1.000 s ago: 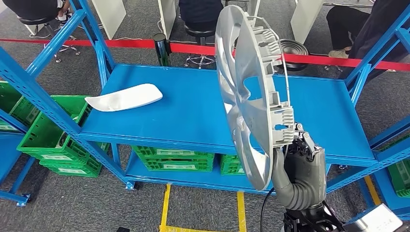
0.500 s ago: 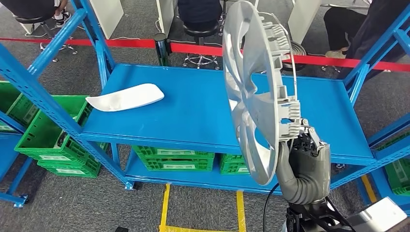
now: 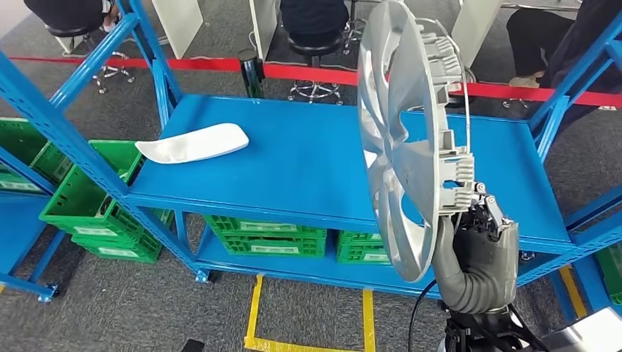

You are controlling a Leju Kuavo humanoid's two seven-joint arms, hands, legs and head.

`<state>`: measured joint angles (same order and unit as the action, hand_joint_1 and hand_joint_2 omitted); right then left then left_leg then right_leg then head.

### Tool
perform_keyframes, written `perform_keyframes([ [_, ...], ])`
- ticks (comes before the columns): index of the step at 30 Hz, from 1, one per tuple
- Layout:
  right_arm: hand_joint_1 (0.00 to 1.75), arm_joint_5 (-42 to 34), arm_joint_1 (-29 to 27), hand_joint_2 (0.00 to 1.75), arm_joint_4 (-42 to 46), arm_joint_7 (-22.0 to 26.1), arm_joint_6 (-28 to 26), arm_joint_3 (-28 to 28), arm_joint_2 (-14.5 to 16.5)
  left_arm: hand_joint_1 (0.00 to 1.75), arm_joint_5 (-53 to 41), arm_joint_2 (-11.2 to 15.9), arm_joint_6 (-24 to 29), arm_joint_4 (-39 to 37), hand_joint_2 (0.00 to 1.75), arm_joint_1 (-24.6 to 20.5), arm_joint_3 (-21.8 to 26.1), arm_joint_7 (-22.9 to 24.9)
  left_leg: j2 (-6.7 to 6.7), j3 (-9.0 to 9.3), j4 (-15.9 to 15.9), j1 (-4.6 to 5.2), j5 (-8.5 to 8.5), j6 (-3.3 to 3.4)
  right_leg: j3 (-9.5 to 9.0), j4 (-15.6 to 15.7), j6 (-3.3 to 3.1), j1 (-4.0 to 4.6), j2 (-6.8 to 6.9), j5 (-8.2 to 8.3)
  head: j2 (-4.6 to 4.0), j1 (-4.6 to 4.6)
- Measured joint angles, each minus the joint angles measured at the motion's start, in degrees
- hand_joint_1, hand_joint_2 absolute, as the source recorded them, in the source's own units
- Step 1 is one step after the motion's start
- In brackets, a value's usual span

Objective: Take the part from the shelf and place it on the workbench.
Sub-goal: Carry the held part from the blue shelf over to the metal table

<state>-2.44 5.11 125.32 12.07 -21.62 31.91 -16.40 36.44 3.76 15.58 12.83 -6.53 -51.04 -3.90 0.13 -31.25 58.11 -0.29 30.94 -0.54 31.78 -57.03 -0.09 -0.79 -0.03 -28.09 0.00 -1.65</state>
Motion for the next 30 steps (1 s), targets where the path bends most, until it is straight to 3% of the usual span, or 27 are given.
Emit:
perform_keyframes([
  [2, 1.75, 0.06, 0.05, 1.75, 0.01, -0.12, 0.0, -0.01, -0.03, 0.0, 0.0, -0.09, 0.0, 0.01, 1.75, -0.03, 0.0, 0.04, -0.11, -1.72, 4.88, -0.16, 3.95, -0.47, 0.5, 0.18, -0.73, -0.05, 0.22, 0.51, 0.0, 0.82],
  [4, 1.75, 0.14, 0.06, 1.75, 0.01, -0.2, 0.0, -0.01, -0.04, 0.0, 0.0, -0.17, 0.0, 0.02, 1.75, -0.04, 0.0, 0.05, -0.14, -4.62, 12.68, -0.23, 8.27, -0.75, 1.35, 0.12, -1.12, 0.12, 0.33, 1.08, 0.0, 1.77],
  [5, 1.75, 0.17, 0.04, 1.75, 0.01, -0.25, 0.0, 0.0, -0.05, 0.0, 0.0, -0.21, 0.0, 0.02, 1.75, -0.02, 0.0, 0.08, -0.13, -5.43, 15.37, -0.22, 9.3, -0.78, 1.83, 0.06, -1.18, 0.23, 0.37, 1.4, 0.0, 2.14],
  [6, 1.75, 0.19, 0.03, 1.75, 0.01, -0.31, 0.0, 0.01, -0.05, 0.0, 0.0, -0.23, 0.0, 0.01, 1.75, -0.01, 0.0, 0.1, -0.13, -5.38, 16.27, -0.21, 9.28, -0.74, 2.31, -0.01, -1.18, 0.34, 0.38, 1.73, 0.0, 2.46],
  [7, 1.75, 0.2, 0.01, 1.75, 0.01, -0.39, 0.0, 0.01, -0.05, 0.0, 0.0, -0.25, 0.0, 0.01, 1.75, 0.0, 0.0, 0.12, -0.13, -4.32, 15.06, -0.2, 8.27, -0.62, 2.71, -0.1, -1.14, 0.43, 0.38, 2.02, 0.0, 2.69],
  [9, 1.75, 0.33, 0.02, 1.75, 0.03, -0.57, 0.0, 0.0, -0.05, 0.0, -0.01, -0.28, 0.01, 0.0, 1.75, -0.07, 0.0, 0.1, -0.08, 0.84, 7.0, -0.18, 4.77, -0.16, 3.44, -0.35, -0.9, 0.55, 0.36, 2.61, 0.0, 3.2],
  [11, 1.75, 0.51, 0.05, 1.75, 0.18, -0.73, 0.0, -0.01, -0.05, 0.0, -0.02, -0.34, 0.02, 0.0, 1.75, -0.21, 0.0, 0.05, 0.13, 5.3, -0.62, -0.02, 2.76, 0.26, 3.95, -0.5, -0.37, 0.67, 0.35, 3.3, 0.0, 3.58],
  [12, 1.75, 0.57, 0.08, 1.75, 0.26, -0.77, 0.0, -0.02, -0.05, 0.0, -0.02, -0.36, 0.02, 0.0, 1.75, -0.25, 0.0, 0.04, 0.24, 5.92, -2.07, 0.1, 2.63, 0.41, 4.11, -0.49, -0.04, 0.68, 0.36, 3.7, 0.0, 3.65],
  [15, 1.75, 0.62, 0.11, 1.75, 0.37, -0.81, 0.04, -0.04, -0.07, 0.0, -0.01, -0.48, 0.02, 0.0, 1.75, -0.22, 0.0, 0.03, 0.29, 4.9, -2.33, 0.19, 1.6, 1.24, 4.58, -0.2, 0.96, 0.56, 0.24, 4.85, 0.0, 3.49],
  [16, 1.75, 0.62, 0.1, 1.75, 0.4, -0.82, 0.06, -0.05, -0.09, 0.0, 0.01, -0.54, 0.03, -0.01, 1.75, -0.25, 0.0, 0.04, 0.23, 4.3, -2.37, 0.1, 0.96, 1.66, 5.09, -0.66, 1.29, 0.5, 0.15, 4.03, 0.0, 3.4],
  [17, 1.75, 0.62, 0.09, 1.75, 0.42, -0.82, 0.07, -0.08, -0.1, 0.0, 0.01, -0.6, 0.03, -0.01, 1.75, -0.3, 0.0, 0.04, 0.14, 3.52, -2.46, 0.0, 0.21, 2.06, 5.86, -2.27, 1.62, 0.42, 0.07, 2.01, 0.0, 3.11],
  [20, 1.75, 0.62, 0.08, 1.75, 0.44, -0.84, 0.07, -0.13, -0.12, 0.0, 0.02, -0.63, 0.04, -0.02, 1.75, -0.39, 0.0, 0.03, 0.03, 1.01, -2.39, 0.13, -1.79, 2.74, 8.4, -12.9, 2.34, 0.24, 0.04, -6.84, 0.0, 1.77],
  [21, 1.75, 0.62, 0.07, 1.75, 0.43, -0.84, 0.07, -0.12, -0.12, 0.0, 0.02, -0.63, 0.04, -0.02, 1.75, -0.37, 0.0, 0.03, 0.01, 0.23, -2.33, 0.25, -2.37, 2.8, 8.57, -16.03, 2.4, 0.26, 0.03, -8.0, 0.0, 1.38],
  [22, 1.75, 0.62, 0.08, 1.75, 0.42, -0.84, 0.07, -0.12, -0.12, 0.0, 0.02, -0.63, 0.04, -0.02, 1.75, -0.35, 0.0, 0.03, -0.01, -0.54, -2.27, 0.42, -2.92, 2.83, 7.95, -17.45, 2.32, 0.28, 0.03, -7.83, 0.0, 1.02],
  [23, 1.75, 0.62, 0.08, 1.75, 0.4, -0.84, 0.07, -0.12, -0.12, 0.0, 0.02, -0.63, 0.04, -0.02, 1.75, -0.34, 0.0, 0.03, -0.03, -1.22, -2.2, 0.59, -3.42, 2.83, 6.54, -16.98, 2.12, 0.32, 0.03, -6.72, 0.0, 0.68],
  [24, 1.75, 0.62, 0.08, 1.75, 0.4, -0.84, 0.07, -0.12, -0.12, 0.0, 0.02, -0.64, 0.04, -0.02, 1.75, -0.33, 0.0, 0.03, -0.04, -1.83, -2.13, 0.78, -3.89, 2.81, 4.29, -14.61, 1.8, 0.37, 0.02, -5.09, 0.0, 0.39],
  [25, 1.75, 0.62, 0.11, 1.75, 0.41, -0.84, 0.07, -0.13, -0.12, 0.0, 0.01, -0.7, 0.04, -0.02, 1.75, -0.34, 0.0, 0.03, -0.05, -2.26, -2.07, 0.91, -4.3, 2.76, 1.12, -10.22, 1.25, 0.56, 0.01, -3.69, 0.0, 0.17],
  [27, 1.75, 0.62, 0.17, 1.75, 0.44, -0.85, 0.07, -0.21, -0.13, 0.0, 0.0, -0.85, 0.05, -0.01, 1.75, -0.37, 0.0, 0.03, -0.13, -2.86, -1.97, 1.14, -5.09, 2.45, -4.62, -1.32, 0.18, 0.98, 0.01, -2.91, 0.0, 0.04],
  [28, 1.75, 0.62, 0.21, 1.75, 0.45, -0.86, 0.08, -0.31, -0.13, 0.0, 0.0, -0.92, 0.05, 0.0, 1.75, -0.38, 0.0, 0.03, -0.22, -3.13, -1.93, 1.11, -5.56, 2.16, -6.33, 1.65, -0.21, 1.25, -0.01, -3.08, 0.0, 0.12],
  [30, 1.75, 0.62, 0.25, 1.75, 0.45, -0.86, 0.09, -0.56, -0.13, 0.0, 0.0, -0.96, 0.07, -0.01, 1.75, -0.36, 0.0, 0.05, -0.46, -3.6, -1.93, 0.96, -6.46, 1.5, -6.72, 3.16, -0.47, 1.5, -0.06, -3.2, 0.0, 0.04],
])
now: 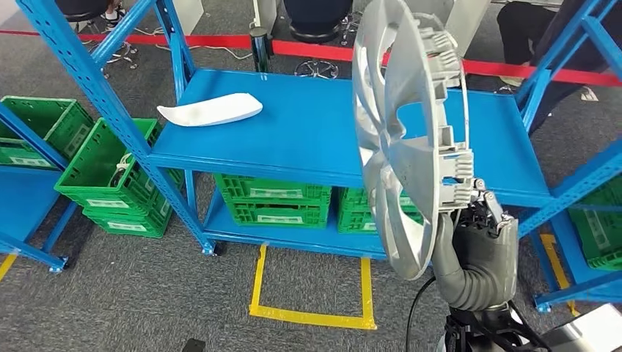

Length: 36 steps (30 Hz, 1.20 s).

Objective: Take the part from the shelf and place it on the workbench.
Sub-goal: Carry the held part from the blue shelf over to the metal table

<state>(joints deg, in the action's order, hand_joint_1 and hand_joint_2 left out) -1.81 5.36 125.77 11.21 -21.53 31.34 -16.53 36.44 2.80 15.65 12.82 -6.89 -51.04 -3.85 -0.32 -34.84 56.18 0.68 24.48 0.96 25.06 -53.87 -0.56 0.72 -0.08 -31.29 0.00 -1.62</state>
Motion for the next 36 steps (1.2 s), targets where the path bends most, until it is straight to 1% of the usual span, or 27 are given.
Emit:
perform_keyframes([
  [2, 1.75, -0.01, 0.0, 1.75, -0.02, -0.02, 0.01, -0.23, -0.02, 0.0, 0.0, 0.06, 0.01, -0.02, 1.75, 0.09, 0.0, 0.1, -0.01, -0.74, 0.59, 0.01, 0.61, -0.61, 0.72, 0.53, -0.5, -0.28, 0.24, 0.87, 0.0, -0.23],
  [3, 1.75, -0.02, -0.02, 1.75, -0.03, -0.04, 0.01, -0.31, -0.02, 0.0, -0.01, 0.08, 0.01, -0.02, 1.75, 0.1, 0.0, 0.14, 0.08, -1.43, 2.13, -0.03, 2.48, -0.96, 1.33, 0.74, -0.81, -0.46, 0.37, 1.49, 0.0, 0.01],
  [4, 1.75, -0.03, -0.06, 1.75, -0.04, -0.08, 0.01, -0.36, -0.03, 0.0, -0.01, 0.1, 0.01, -0.03, 1.75, 0.1, 0.0, 0.18, 0.19, -2.33, 4.69, -0.19, 5.15, -1.32, 2.1, 0.81, -1.08, -0.6, 0.5, 2.18, 0.0, 0.41],
  [6, 1.75, -0.05, -0.13, 1.75, -0.05, -0.13, -0.01, -0.38, -0.03, 0.0, -0.02, 0.09, 0.0, -0.03, 1.75, 0.08, 0.0, 0.2, 0.33, -4.19, 12.11, -0.63, 10.7, -1.99, 3.89, 0.42, -1.29, -0.53, 0.55, 3.3, 0.0, 1.29],
  [7, 1.75, -0.07, -0.15, 1.75, -0.06, -0.14, -0.01, -0.38, -0.04, 0.0, -0.02, 0.1, 0.0, -0.04, 1.75, 0.09, 0.0, 0.21, 0.37, -4.65, 15.36, -0.79, 11.96, -2.25, 4.87, 0.09, -1.23, -0.52, 0.6, 3.82, 0.0, 1.56],
  [8, 1.75, -0.08, -0.17, 1.75, -0.07, -0.15, -0.01, -0.38, -0.04, 0.0, -0.02, 0.1, 0.0, -0.04, 1.75, 0.09, 0.0, 0.22, 0.38, -4.48, 17.37, -0.93, 11.96, -2.46, 5.89, -0.31, -1.14, -0.53, 0.66, 4.3, 0.0, 1.82],
  [9, 1.75, -0.08, -0.18, 1.75, -0.09, -0.15, -0.01, -0.38, -0.04, 0.0, -0.02, 0.12, 0.0, -0.04, 1.75, 0.08, 0.0, 0.23, 0.38, -3.38, 17.58, -1.06, 10.79, -2.61, 7.01, -0.85, -1.01, -0.55, 0.72, 4.76, 0.0, 2.08],
  [11, 1.75, -0.1, -0.21, 1.75, -0.11, -0.15, 0.0, -0.39, -0.05, 0.0, -0.03, 0.16, 0.0, -0.04, 1.75, 0.04, 0.0, 0.27, 0.37, 1.56, 12.0, -1.27, 7.33, -2.65, 8.94, -2.03, -0.67, -0.61, 0.78, 5.38, 0.0, 2.53],
  [13, 1.75, -0.1, -0.24, 1.75, -0.1, -0.15, -0.01, -0.39, -0.07, 0.0, -0.06, 0.21, 0.01, -0.04, 1.75, -0.11, 0.0, 0.31, 0.47, 7.25, 3.7, -1.17, 7.59, -2.23, 10.27, -3.07, -0.12, -0.58, 0.79, 5.94, 0.0, 2.97],
  [15, 1.75, -0.1, -0.24, 1.75, -0.09, -0.16, -0.01, -0.39, -0.09, 0.0, -0.08, 0.23, 0.02, -0.04, 1.75, -0.2, 0.0, 0.33, 0.61, 9.46, -0.42, -0.88, 9.17, -1.45, 10.69, -3.44, 0.54, -0.61, 0.83, 6.67, 0.0, 3.07],
  [17, 1.75, -0.11, -0.27, 1.75, -0.09, -0.17, 0.01, -0.39, -0.12, 0.0, -0.09, 0.2, 0.02, -0.04, 1.75, -0.16, -0.01, 0.36, 0.59, 8.85, -0.7, -0.77, 8.49, -0.5, 10.9, -3.28, 1.2, -0.76, 0.79, 7.55, 0.0, 2.89],
  [18, 1.75, -0.11, -0.3, 1.75, -0.09, -0.17, 0.02, -0.4, -0.14, 0.0, -0.08, 0.18, 0.01, -0.04, 1.75, -0.21, -0.01, 0.37, 0.55, 8.25, -0.71, -0.81, 7.84, 0.0, 11.32, -3.65, 1.58, -0.84, 0.68, 6.89, 0.0, 2.87],
  [19, 1.75, -0.11, -0.33, 1.75, -0.09, -0.17, 0.02, -0.42, -0.15, 0.0, -0.08, 0.17, 0.01, -0.04, 1.75, -0.26, -0.01, 0.38, 0.48, 7.51, -0.79, -0.91, 7.06, 0.46, 11.91, -4.95, 1.9, -0.93, 0.57, 5.03, 0.0, 2.63],
  [20, 1.75, -0.12, -0.35, 1.75, -0.09, -0.17, 0.02, -0.43, -0.15, 0.0, -0.08, 0.16, 0.01, -0.04, 1.75, -0.33, -0.01, 0.38, 0.44, 6.72, -0.82, -1.0, 6.32, 0.8, 12.61, -7.07, 2.17, -1.05, 0.48, 2.41, 0.0, 2.32],
  [21, 1.75, -0.14, -0.38, 1.75, -0.11, -0.17, 0.02, -0.44, -0.16, 0.0, -0.08, 0.19, 0.01, -0.04, 1.75, -0.37, 0.0, 0.39, 0.44, 5.7, -0.79, -0.97, 5.51, 1.05, 13.4, -10.69, 2.43, -1.14, 0.42, -1.09, 0.0, 1.89],
  [22, 1.75, -0.15, -0.41, 1.75, -0.13, -0.17, 0.01, -0.44, -0.16, 0.0, -0.09, 0.21, 0.01, -0.04, 1.75, -0.34, 0.0, 0.4, 0.43, 4.75, -0.75, -0.91, 4.76, 1.19, 13.94, -14.59, 2.57, -1.21, 0.41, -3.74, 0.0, 1.38],
  [23, 1.75, -0.16, -0.45, 1.75, -0.15, -0.17, 0.01, -0.44, -0.16, 0.0, -0.09, 0.21, 0.01, -0.04, 1.75, -0.32, 0.0, 0.4, 0.44, 3.85, -0.71, -0.82, 4.09, 1.23, 14.19, -17.83, 2.64, -1.24, 0.41, -5.2, 0.0, 1.02],
  [24, 1.75, -0.17, -0.48, 1.75, -0.17, -0.17, 0.0, -0.44, -0.17, 0.0, -0.09, 0.22, 0.01, -0.04, 1.75, -0.3, 0.0, 0.4, 0.44, 2.81, -0.66, -0.7, 3.35, 1.23, 13.85, -20.08, 2.62, -1.23, 0.41, -5.49, 0.0, 0.65],
  [25, 1.75, -0.17, -0.49, 1.75, -0.18, -0.17, 0.0, -0.44, -0.17, 0.0, -0.09, 0.21, 0.01, -0.04, 1.75, -0.29, -0.01, 0.4, 0.42, 1.98, -0.63, -0.57, 2.75, 1.19, 12.78, -20.16, 2.48, -1.21, 0.4, -4.41, 0.0, 0.3],
  [26, 1.75, -0.17, -0.5, 1.75, -0.18, -0.17, 0.0, -0.44, -0.17, 0.0, -0.09, 0.21, 0.02, -0.04, 1.75, -0.28, -0.01, 0.39, 0.4, 1.27, -0.61, -0.43, 2.23, 1.15, 11.15, -18.74, 2.26, -1.17, 0.4, -2.88, 0.0, 0.04],
  [27, 1.75, -0.17, -0.49, 1.75, -0.17, -0.17, -0.01, -0.45, -0.17, 0.0, -0.09, 0.2, 0.02, -0.04, 1.75, -0.29, -0.02, 0.38, 0.38, 0.62, -0.6, -0.29, 1.69, 1.06, 8.26, -15.12, 1.84, -1.04, 0.39, -1.33, 0.0, -0.21],
  [28, 1.75, -0.17, -0.49, 1.75, -0.16, -0.17, -0.01, -0.46, -0.17, 0.0, -0.09, 0.18, 0.02, -0.03, 1.75, -0.29, -0.02, 0.37, 0.35, 0.22, -0.58, -0.12, 1.28, 0.94, 5.04, -10.7, 1.39, -0.85, 0.39, -0.58, 0.0, -0.34],
  [30, 1.75, -0.16, -0.44, 1.75, -0.13, -0.17, -0.04, -0.48, -0.17, 0.0, -0.08, 0.12, 0.04, -0.02, 1.75, -0.3, -0.02, 0.33, 0.22, -0.26, -0.44, 0.17, 0.48, 0.54, -0.99, -1.57, 0.49, -0.49, 0.4, -1.0, 0.0, -0.43],
  [31, 1.75, -0.16, -0.43, 1.75, -0.11, -0.17, -0.06, -0.48, -0.17, 0.0, -0.05, 0.09, 0.05, -0.02, 1.75, -0.3, -0.02, 0.33, 0.07, -0.38, -0.37, 0.2, 0.14, 0.29, -2.28, 0.64, 0.25, -0.34, 0.4, -1.55, 0.0, -0.34],
  [33, 1.75, -0.15, -0.44, 1.75, -0.12, -0.17, -0.09, -0.49, -0.17, 0.0, -0.01, 0.14, 0.09, -0.03, 1.75, -0.27, -0.01, 0.34, -0.24, -0.66, -0.28, 0.05, -0.5, -0.3, -2.46, 1.89, -0.17, -0.23, 0.35, -1.53, 0.0, -0.21],
  [34, 1.75, -0.16, -0.46, 1.75, -0.13, -0.17, -0.1, -0.49, -0.19, 0.0, 0.02, 0.18, 0.11, -0.03, 1.75, -0.25, -0.01, 0.35, -0.27, -1.0, 0.21, -0.07, -0.01, -0.65, -2.11, 1.89, -0.48, -0.29, 0.36, -1.1, 0.0, -0.2],
  [36, 1.75, -0.17, -0.51, 1.75, -0.14, -0.17, -0.14, -0.5, -0.2, 0.0, 0.02, 0.22, 0.13, -0.03, 1.75, -0.22, -0.02, 0.39, -0.01, -2.61, 4.04, -0.34, 3.59, -1.35, -1.3, 1.98, -1.15, -0.49, 0.47, -0.16, 0.0, 0.27],
])
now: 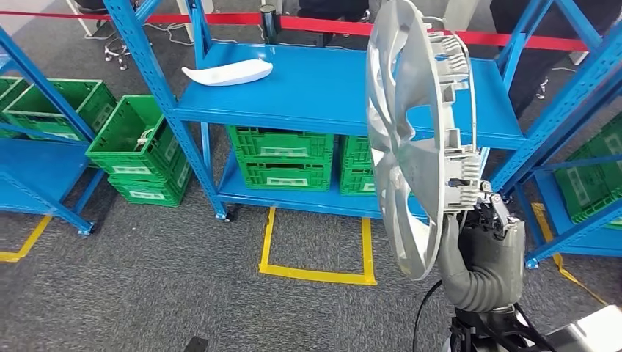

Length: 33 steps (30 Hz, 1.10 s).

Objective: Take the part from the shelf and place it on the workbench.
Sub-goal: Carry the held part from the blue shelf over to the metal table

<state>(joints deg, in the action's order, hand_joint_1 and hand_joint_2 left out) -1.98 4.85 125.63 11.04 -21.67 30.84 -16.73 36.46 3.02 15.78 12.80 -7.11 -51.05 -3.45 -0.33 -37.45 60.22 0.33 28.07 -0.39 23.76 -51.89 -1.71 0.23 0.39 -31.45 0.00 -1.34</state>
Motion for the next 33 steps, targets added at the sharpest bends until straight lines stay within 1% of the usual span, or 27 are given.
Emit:
perform_keyframes([
  [2, 1.75, -0.02, -0.05, 1.75, -0.02, 0.0, -0.08, 0.0, 0.0, 0.0, 0.0, -0.07, -0.01, 0.01, 1.75, 0.03, -0.01, 0.08, 0.34, -2.75, 7.95, -0.31, 5.24, -0.66, 0.97, -0.23, -0.34, 0.08, 0.11, 0.67, 0.0, 0.84],
  [3, 1.75, -0.02, -0.07, 1.75, -0.03, 0.0, -0.1, 0.01, 0.0, 0.0, -0.01, -0.08, -0.01, 0.01, 1.75, 0.05, -0.01, 0.13, 0.41, -3.84, 11.51, -0.4, 6.71, -0.87, 1.46, -0.48, -0.31, 0.12, 0.15, 0.9, 0.0, 1.11],
  [4, 1.75, -0.04, -0.1, 1.75, -0.04, 0.0, -0.12, 0.01, -0.01, 0.0, -0.01, -0.08, 0.0, 0.01, 1.75, 0.1, -0.01, 0.17, 0.43, -4.33, 13.87, -0.46, 7.29, -1.02, 1.97, -0.82, -0.27, 0.15, 0.19, 1.05, 0.0, 1.37],
  [5, 1.75, -0.06, -0.15, 1.75, -0.04, -0.01, -0.13, 0.02, -0.01, 0.0, -0.02, -0.09, -0.01, 0.0, 1.75, 0.13, -0.01, 0.21, 0.41, -3.72, 13.86, -0.49, 6.68, -1.05, 2.42, -1.23, -0.2, 0.17, 0.21, 1.11, 0.0, 1.63],
  [6, 1.75, -0.08, -0.2, 1.75, -0.04, -0.01, -0.13, 0.02, -0.01, 0.0, -0.02, -0.08, -0.01, -0.01, 1.75, 0.16, -0.01, 0.24, 0.39, -2.01, 11.6, -0.51, 5.23, -1.0, 2.78, -1.68, -0.1, 0.19, 0.23, 1.07, 0.0, 1.88],
  [7, 1.75, -0.1, -0.24, 1.75, -0.04, -0.02, -0.14, 0.02, -0.02, 0.0, -0.02, -0.08, -0.01, -0.01, 1.75, 0.18, -0.01, 0.26, 0.37, 0.27, 8.06, -0.51, 3.51, -0.88, 3.0, -2.07, 0.0, 0.2, 0.24, 0.97, 0.0, 2.12],
  [8, 1.75, -0.11, -0.27, 1.75, -0.04, -0.03, -0.14, 0.02, -0.01, 0.0, -0.03, -0.07, -0.01, -0.01, 1.75, 0.18, -0.01, 0.27, 0.38, 2.84, 3.93, -0.48, 2.33, -0.59, 3.23, -2.45, 0.16, 0.23, 0.26, 0.79, 0.0, 2.33],
  [9, 1.75, -0.11, -0.26, 1.75, -0.04, -0.04, -0.13, 0.02, -0.01, 0.0, -0.03, -0.05, 0.0, -0.01, 1.75, 0.19, -0.01, 0.27, 0.4, 4.85, 0.58, -0.39, 1.51, -0.27, 3.45, -2.81, 0.35, 0.29, 0.27, 0.62, 0.0, 2.48],
  [10, 1.75, -0.12, -0.27, 1.75, -0.04, -0.05, -0.13, 0.01, -0.01, 0.0, -0.04, -0.05, 0.0, -0.01, 1.75, 0.2, -0.01, 0.28, 0.41, 5.95, -1.38, -0.29, 1.29, 0.05, 3.65, -3.1, 0.56, 0.35, 0.29, 0.55, 0.0, 2.57],
  [11, 1.75, -0.13, -0.28, 1.75, -0.04, -0.07, -0.13, -0.01, 0.0, 0.0, -0.04, -0.05, 0.01, -0.01, 1.75, 0.22, -0.01, 0.28, 0.4, 6.51, -2.45, -0.19, 1.43, 0.37, 3.87, -3.31, 0.75, 0.39, 0.31, 0.52, 0.0, 2.61],
  [13, 1.75, -0.17, -0.32, 1.75, -0.03, -0.09, -0.14, -0.04, 0.0, 0.0, -0.04, -0.09, 0.01, 0.0, 1.75, 0.24, -0.01, 0.29, 0.34, 6.47, -2.98, -0.26, 1.4, 0.83, 4.12, -3.53, 1.2, 0.48, 0.31, 0.5, 0.0, 2.62],
  [15, 1.75, -0.21, -0.31, 1.75, 0.0, -0.1, -0.14, -0.14, -0.01, 0.0, -0.04, -0.12, 0.01, 0.01, 1.75, 0.2, -0.01, 0.29, 0.3, 6.55, -3.59, -0.62, 1.37, 1.41, 4.93, -5.06, 1.86, 0.48, 0.1, -0.83, 0.0, 2.33],
  [16, 1.75, -0.24, -0.32, 1.75, -0.01, -0.1, -0.14, -0.2, -0.01, 0.0, -0.04, -0.15, 0.01, 0.02, 1.75, 0.19, -0.01, 0.29, 0.27, 6.53, -3.81, -0.79, 1.26, 1.65, 6.17, -7.65, 2.25, 0.34, -0.02, -2.41, 0.0, 1.9],
  [18, 1.75, -0.27, -0.38, 1.75, -0.02, -0.11, -0.13, -0.3, 0.01, 0.0, -0.04, -0.15, 0.01, 0.01, 1.75, 0.22, -0.01, 0.29, 0.19, 6.28, -3.84, -0.79, 1.12, 1.93, 9.85, -15.48, 2.88, -0.08, -0.15, -6.08, 0.0, 1.0],
  [19, 1.75, -0.28, -0.46, 1.75, -0.04, -0.11, -0.12, -0.31, 0.01, 0.0, -0.04, -0.16, 0.01, 0.01, 1.75, 0.26, -0.01, 0.3, 0.15, 6.19, -3.83, -0.78, 1.09, 1.98, 11.61, -19.14, 3.09, -0.25, -0.16, -7.23, 0.0, 0.63],
  [20, 1.75, -0.27, -0.54, 1.75, -0.06, -0.11, -0.13, -0.31, 0.01, 0.0, -0.04, -0.16, 0.01, 0.01, 1.75, 0.3, -0.01, 0.31, 0.12, 6.14, -3.82, -0.78, 1.06, 2.0, 12.49, -20.88, 3.21, -0.35, -0.16, -7.24, 0.0, 0.37],
  [21, 1.75, -0.2, -0.59, 1.75, -0.08, -0.15, -0.15, -0.31, 0.01, 0.0, -0.04, -0.17, 0.01, 0.01, 1.75, 0.31, -0.01, 0.34, 0.13, 6.16, -3.79, -0.78, 1.04, 2.01, 12.27, -20.13, 3.24, -0.44, -0.16, -5.91, 0.0, 0.09],
  [22, 1.75, -0.02, -0.62, 1.75, -0.09, -0.25, -0.22, -0.31, 0.01, 0.0, -0.04, -0.18, 0.01, 0.01, 1.75, 0.32, -0.01, 0.4, 0.16, 6.24, -3.75, -0.78, 1.04, 1.99, 11.1, -17.38, 3.18, -0.53, -0.16, -3.7, 0.0, -0.2],
  [23, 1.75, 0.24, -0.63, 1.75, -0.09, -0.39, -0.31, -0.32, 0.01, 0.0, -0.04, -0.19, 0.01, 0.01, 1.75, 0.31, -0.01, 0.47, 0.22, 6.35, -3.72, -0.78, 1.06, 1.93, 9.37, -13.39, 3.07, -0.58, -0.19, -1.22, 0.0, -0.43],
  [24, 1.75, 0.57, -0.62, 1.75, -0.09, -0.6, -0.43, -0.32, 0.0, 0.0, -0.04, -0.2, 0.01, 0.01, 1.75, 0.3, -0.01, 0.55, 0.33, 6.32, -3.73, -0.77, 1.04, 1.76, 7.48, -9.42, 2.89, -0.59, -0.44, 0.55, 0.0, -0.6],
  [25, 1.75, 0.94, -0.61, 1.75, -0.08, -0.78, -0.55, -0.33, 0.0, 0.0, -0.03, -0.21, 0.01, 0.01, 1.75, 0.25, -0.01, 0.63, 0.48, 6.15, -3.67, -0.75, 0.99, 1.49, 6.21, -6.51, 2.69, -0.52, -0.7, 1.5, 0.0, -0.7],
  [27, 1.75, 1.6, -0.66, 1.75, -0.06, -1.05, -0.78, -0.33, 0.0, 0.0, -0.02, -0.25, 0.0, 0.01, 1.75, 0.16, -0.01, 0.75, 0.81, 5.46, -3.53, -0.74, 0.68, 0.74, 5.51, -4.3, 2.32, -0.33, -1.03, 1.48, 0.0, -0.77],
  [29, 1.75, 2.2, -0.73, 1.75, -0.04, -1.34, -0.97, -0.34, -0.01, 0.0, -0.01, -0.29, 0.0, 0.01, 1.75, 0.17, -0.01, 0.84, 1.15, 4.99, -3.42, -0.77, 0.38, 0.07, 5.91, -4.09, 1.91, -0.3, -0.59, 1.61, 0.0, -0.6],
  [30, 1.75, 2.44, -0.74, 1.75, -0.04, -1.52, -1.06, -0.34, -0.01, 0.0, -0.01, -0.32, 0.01, 0.0, 1.75, 0.21, -0.01, 0.87, 1.13, 4.75, -3.13, -0.78, 0.65, -0.22, 5.96, -3.97, 1.62, -0.38, -0.21, 1.78, 0.0, -0.45],
  [31, 1.75, 2.62, -0.72, 1.75, -0.03, -1.65, -1.1, -0.34, -0.02, 0.0, -0.01, -0.33, 0.01, 0.0, 1.75, 0.22, -0.01, 0.9, 0.98, 4.36, -2.32, -0.79, 1.34, -0.48, 5.97, -3.83, 1.33, -0.47, 0.16, 1.96, 0.0, -0.22],
  [32, 1.75, 2.74, -0.71, 1.75, -0.03, -1.74, -1.14, -0.34, -0.02, 0.0, -0.01, -0.34, 0.01, 0.0, 1.75, 0.21, -0.01, 0.93, 0.74, 3.36, -0.05, -0.81, 2.82, -0.75, 5.99, -3.68, 1.03, -0.55, 0.65, 2.12, 0.0, 0.15],
  [33, 1.75, 2.8, -0.7, 1.75, -0.02, -1.78, -1.15, -0.33, -0.03, 0.0, -0.01, -0.37, 0.0, 0.0, 1.75, 0.21, -0.01, 0.94, 0.45, 1.92, 3.3, -0.84, 4.74, -1.0, 6.05, -3.66, 0.87, -0.52, 1.05, 2.18, 0.0, 0.57],
])
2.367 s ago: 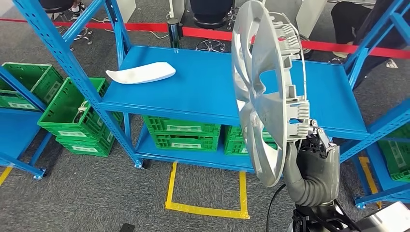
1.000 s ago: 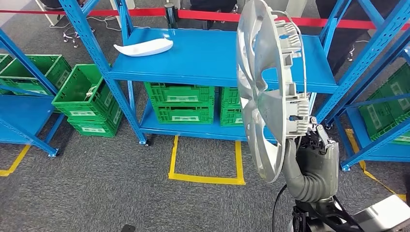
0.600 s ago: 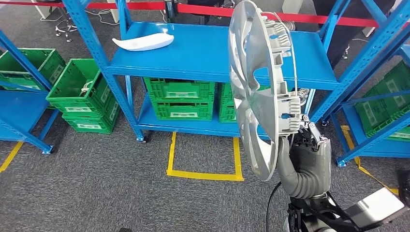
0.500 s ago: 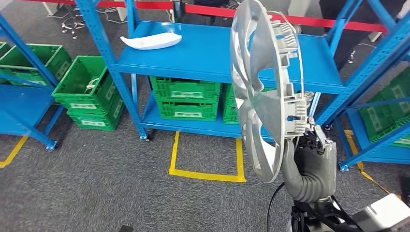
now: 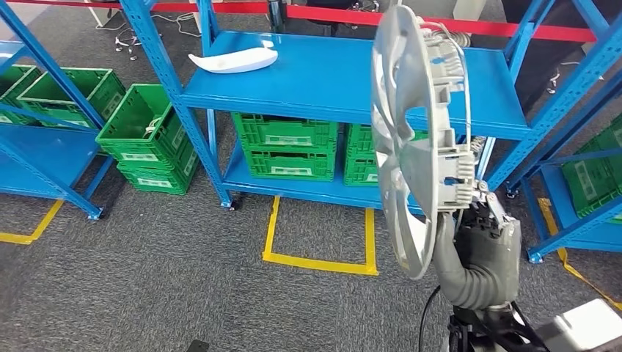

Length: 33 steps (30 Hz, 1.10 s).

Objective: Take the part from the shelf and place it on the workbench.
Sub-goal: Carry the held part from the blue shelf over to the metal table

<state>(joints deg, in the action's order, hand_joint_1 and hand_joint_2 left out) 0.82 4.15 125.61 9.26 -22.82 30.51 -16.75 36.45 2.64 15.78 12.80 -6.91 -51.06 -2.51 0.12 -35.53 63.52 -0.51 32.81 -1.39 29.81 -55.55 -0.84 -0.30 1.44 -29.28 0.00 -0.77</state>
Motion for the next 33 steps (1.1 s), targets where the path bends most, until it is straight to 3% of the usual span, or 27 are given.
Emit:
perform_keyframes([
  [2, 1.75, 0.14, -0.01, 1.75, -0.01, -0.13, 0.0, 0.01, 0.0, 0.0, 0.01, -0.02, -0.01, -0.01, 1.75, 0.1, 0.0, 0.0, -0.15, -3.54, 8.09, -0.03, 3.58, -0.32, 0.13, -0.07, -0.19, 0.18, 0.83, 0.01, 0.0, 0.9],
  [4, 1.75, 0.22, -0.03, 1.75, -0.02, -0.26, 0.0, 0.02, -0.01, 0.0, 0.01, -0.02, -0.02, -0.01, 1.75, 0.3, 0.0, 0.01, -0.25, -4.71, 11.0, 0.01, 3.82, -0.28, 0.2, -0.25, -0.28, 0.4, 1.6, -0.05, 0.0, 1.49],
  [6, 1.75, 0.27, -0.01, 1.75, -0.02, -0.31, 0.0, 0.02, 0.0, 0.0, 0.0, -0.01, -0.02, -0.01, 1.75, 0.37, 0.0, 0.02, -1.19, -1.69, 5.42, 0.11, 0.29, 0.18, 0.14, -0.51, -0.32, 0.64, 2.39, -0.23, 0.0, 2.04],
  [8, 1.75, 0.33, 0.01, 1.75, -0.02, -0.32, 0.0, 0.01, 0.01, 0.0, -0.01, 0.02, -0.02, -0.01, 1.75, 0.29, 0.0, 0.02, -4.32, 2.4, -2.64, 0.62, -2.59, 0.97, 0.1, -0.76, -0.16, 0.96, 3.17, -0.48, 0.0, 2.54],
  [10, 1.75, 0.38, 0.01, 1.75, -0.01, -0.33, 0.0, 0.01, 0.01, 0.0, -0.02, 0.04, -0.02, -0.01, 1.75, 0.18, 0.0, 0.01, -6.08, 3.72, -5.9, 1.15, -3.06, 1.6, 0.2, -0.93, 0.18, 1.26, 4.08, -0.63, 0.0, 2.71],
  [12, 1.75, 0.38, 0.02, 1.75, 0.01, -0.36, 0.0, 0.01, 0.01, 0.0, -0.02, 0.03, -0.03, -0.01, 1.75, 0.18, 0.0, 0.05, -4.67, 3.44, -6.15, 1.14, -3.44, 2.15, 0.24, -0.98, 0.65, 1.36, 5.14, -0.83, 0.0, 2.6],
  [14, 1.75, 0.39, 0.04, 1.75, 0.03, -0.39, 0.0, 0.01, 0.0, 0.0, -0.02, 0.01, -0.03, -0.01, 1.75, 0.18, 0.0, 0.1, -2.96, 3.32, -6.46, 0.77, -3.96, 2.83, 0.63, -2.42, 1.37, 1.11, 3.34, -2.27, 0.0, 2.36],
  [16, 1.75, 0.39, 0.01, 1.75, 0.04, -0.4, 0.08, 0.01, -0.02, 0.0, -0.01, 0.0, 0.07, 0.0, 1.75, 0.04, 0.0, -0.04, -1.26, 3.16, -6.59, 0.52, -4.33, 3.29, 2.84, -8.15, 1.97, 0.66, 0.04, -5.76, 0.0, 1.63],
  [18, 1.75, 0.38, -0.02, 1.75, 0.02, -0.4, 0.33, 0.03, -0.04, 0.0, 0.07, 0.02, 0.35, 0.01, 1.75, -0.03, 0.0, -0.52, 0.45, 2.95, -6.55, 0.53, -4.52, 3.44, 6.33, -16.23, 2.16, 0.39, -1.05, -9.33, 0.0, 0.69],
  [19, 1.75, 0.34, 0.0, 1.75, 0.01, -0.41, 0.49, 0.08, -0.05, 0.0, 0.15, 0.02, 0.61, 0.0, 1.75, 0.04, 0.0, -0.88, 1.32, 2.88, -6.52, 0.55, -4.6, 3.43, 7.54, -18.82, 2.17, 0.35, -1.16, -9.96, 0.0, 0.32],
  [20, 1.75, 0.23, 0.08, 1.75, 0.0, -0.44, 0.66, 0.14, -0.05, 0.0, 0.3, 0.04, 0.87, -0.01, 1.75, 0.13, 0.0, -1.32, 2.08, 2.86, -6.48, 0.55, -4.65, 3.38, 7.74, -18.96, 2.09, 0.34, -1.23, -9.24, 0.0, -0.02],
  [21, 1.75, 0.08, 0.2, 1.75, 0.0, -0.48, 0.81, 0.21, -0.05, 0.0, 0.47, 0.05, 1.17, -0.01, 1.75, 0.19, 0.0, -1.78, 2.75, 2.87, -6.44, 0.55, -4.69, 3.31, 7.1, -17.2, 1.97, 0.33, -1.35, -7.61, 0.0, -0.3],
  [22, 1.75, -0.07, 0.39, 1.75, 0.0, -0.54, 0.92, 0.28, -0.04, 0.0, 0.7, 0.08, 1.49, -0.01, 1.75, 0.24, 0.01, -2.33, 3.4, 2.92, -6.38, 0.55, -4.71, 3.25, 5.65, -13.61, 1.81, 0.32, -1.67, -5.16, 0.0, -0.59],
  [24, 1.75, -0.21, 0.78, 1.75, 0.01, -0.66, 1.04, 0.39, -0.04, 0.0, 1.1, 0.14, 1.98, 0.01, 1.75, 0.19, 0.02, -2.91, 4.42, 2.76, -6.24, 0.57, -4.76, 2.9, 2.49, -5.93, 1.41, 0.17, -3.8, -1.48, 0.0, -0.98],
  [26, 1.75, -0.24, 1.12, 1.75, 0.04, -0.81, 0.98, 0.41, -0.07, 0.0, 1.22, 0.27, 2.24, 0.01, 1.75, 0.14, 0.02, -2.06, 5.2, 2.08, -6.07, 0.53, -5.01, 2.26, 1.08, -2.1, 0.96, 0.11, -5.31, -0.51, 0.0, -1.12],
  [28, 1.75, -0.31, 1.37, 1.75, 0.08, -0.96, 0.79, 0.38, -0.13, 0.0, 1.22, 0.51, 2.29, -0.01, 1.75, 0.27, 0.02, -0.28, 5.91, 1.56, -6.0, 0.46, -5.3, 1.64, 1.11, -1.61, 0.51, 0.18, -4.64, -0.5, 0.0, -0.93],
  [29, 1.75, -0.33, 1.47, 1.75, 0.11, -1.04, 0.65, 0.37, -0.18, 0.0, 1.26, 0.66, 2.29, 0.0, 1.75, 0.37, 0.02, 0.47, 5.31, 1.41, -5.78, 0.55, -5.11, 1.37, 1.09, -1.48, 0.24, 0.13, -4.15, -0.36, 0.0, -0.78],
  [31, 1.75, -0.32, 1.56, 1.75, 0.22, -1.24, 0.27, 0.22, -0.24, 0.0, 1.33, 0.93, 2.26, 0.02, 1.75, 0.28, 0.02, 1.3, 2.13, 0.04, -2.78, 0.74, -2.98, 0.76, 1.01, -1.13, -0.39, -0.01, -2.83, -0.1, 0.0, -0.06],
  [32, 1.75, -0.31, 1.55, 1.75, 0.31, -1.33, 0.12, 0.13, -0.27, 0.0, 1.34, 1.01, 2.25, 0.03, 1.75, 0.18, 0.02, 1.5, 0.29, -1.44, 0.51, 0.7, -1.06, 0.47, 0.99, -1.05, -0.61, 0.02, -2.12, -0.04, 0.0, 0.38],
  [33, 1.75, -0.3, 1.52, 1.75, 0.39, -1.38, 0.01, 0.03, -0.31, 0.0, 1.35, 1.08, 2.23, 0.03, 1.75, 0.09, 0.02, 1.62, -0.57, -3.25, 4.56, 0.51, 0.96, 0.22, 1.02, -1.03, -0.74, 0.09, -1.39, -0.04, 0.0, 0.85],
])
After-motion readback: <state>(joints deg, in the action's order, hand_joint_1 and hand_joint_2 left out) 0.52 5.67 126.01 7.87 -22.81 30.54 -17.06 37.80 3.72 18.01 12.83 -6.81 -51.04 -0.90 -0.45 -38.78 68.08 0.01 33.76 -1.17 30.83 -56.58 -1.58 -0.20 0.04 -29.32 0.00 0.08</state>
